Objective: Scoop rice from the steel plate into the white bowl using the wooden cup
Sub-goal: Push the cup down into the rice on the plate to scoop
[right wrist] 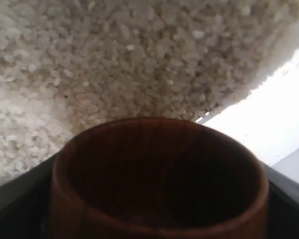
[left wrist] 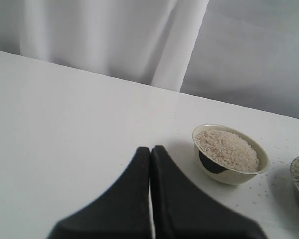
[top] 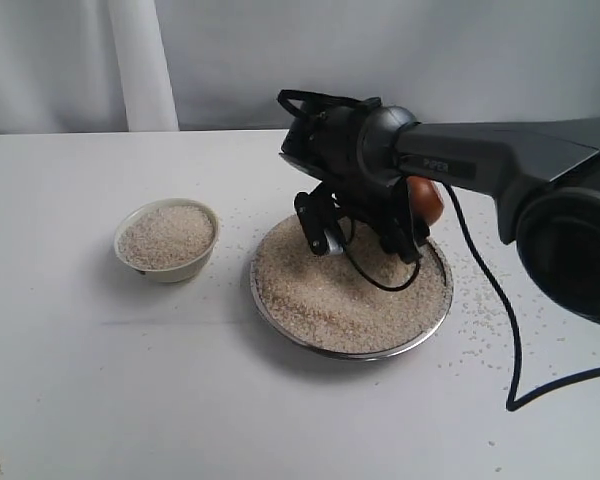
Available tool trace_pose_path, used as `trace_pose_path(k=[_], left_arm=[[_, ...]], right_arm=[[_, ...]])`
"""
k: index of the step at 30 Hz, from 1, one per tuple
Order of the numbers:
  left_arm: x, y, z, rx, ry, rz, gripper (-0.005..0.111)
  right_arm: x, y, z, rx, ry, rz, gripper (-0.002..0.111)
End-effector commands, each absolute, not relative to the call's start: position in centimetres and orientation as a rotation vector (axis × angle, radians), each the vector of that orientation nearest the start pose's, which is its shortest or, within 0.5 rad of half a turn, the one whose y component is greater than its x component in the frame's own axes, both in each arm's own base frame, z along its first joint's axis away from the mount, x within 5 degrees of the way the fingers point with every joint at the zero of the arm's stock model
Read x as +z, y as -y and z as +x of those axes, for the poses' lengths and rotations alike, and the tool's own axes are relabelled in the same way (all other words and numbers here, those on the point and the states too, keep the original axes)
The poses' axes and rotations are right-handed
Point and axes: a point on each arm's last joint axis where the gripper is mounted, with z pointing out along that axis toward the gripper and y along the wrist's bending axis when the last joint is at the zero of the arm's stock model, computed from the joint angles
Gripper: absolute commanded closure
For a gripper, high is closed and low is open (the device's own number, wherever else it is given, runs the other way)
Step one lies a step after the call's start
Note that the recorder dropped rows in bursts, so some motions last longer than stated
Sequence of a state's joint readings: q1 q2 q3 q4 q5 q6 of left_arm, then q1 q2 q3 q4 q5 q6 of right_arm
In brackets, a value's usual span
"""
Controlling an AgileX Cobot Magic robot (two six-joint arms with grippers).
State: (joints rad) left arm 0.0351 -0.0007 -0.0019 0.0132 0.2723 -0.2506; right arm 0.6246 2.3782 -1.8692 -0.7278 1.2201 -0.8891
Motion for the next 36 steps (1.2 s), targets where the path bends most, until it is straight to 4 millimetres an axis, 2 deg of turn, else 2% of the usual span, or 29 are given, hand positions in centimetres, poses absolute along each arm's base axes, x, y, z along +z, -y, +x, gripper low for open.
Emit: trace_pose_path(k=[1,9,15,29,33,36], left_arm=[[18.9,-0.2,5.5,-0.155,-1.735,-0.242,0.107],[18.9,-0.2,5.5,-0.155,-1.735,-0.242,0.107],[18.9,-0.2,5.5,-0.155,-1.735,-0.242,0.107],[18.9,-0.2,5.5,-0.155,-1.735,-0.242,0.107],[18.9,-0.2,5.5,-0.155,-1.735,-0.242,0.107],[18.9,-0.2,5.5,-0.155,-1.735,-0.242,0.107]], right_arm=[[13.2,-23.2,41.5,-1.099,-1.871,-2.499,0.108],[10.4,-25.0,41.0,-1.078,-1.775,-2.564,0.108],[9.4,-26.4,40.4,-0.994,-1.737,-2.569,0.108],[8.7,-27.8,38.8,-0.775,-1.834,-2.552,0.108],[8.8,-27.9,38.4,-0.817,-1.829,-2.584,0.108],[9.7,-27.9,38.4,-0.857,-1.834,-2.571,0.108]])
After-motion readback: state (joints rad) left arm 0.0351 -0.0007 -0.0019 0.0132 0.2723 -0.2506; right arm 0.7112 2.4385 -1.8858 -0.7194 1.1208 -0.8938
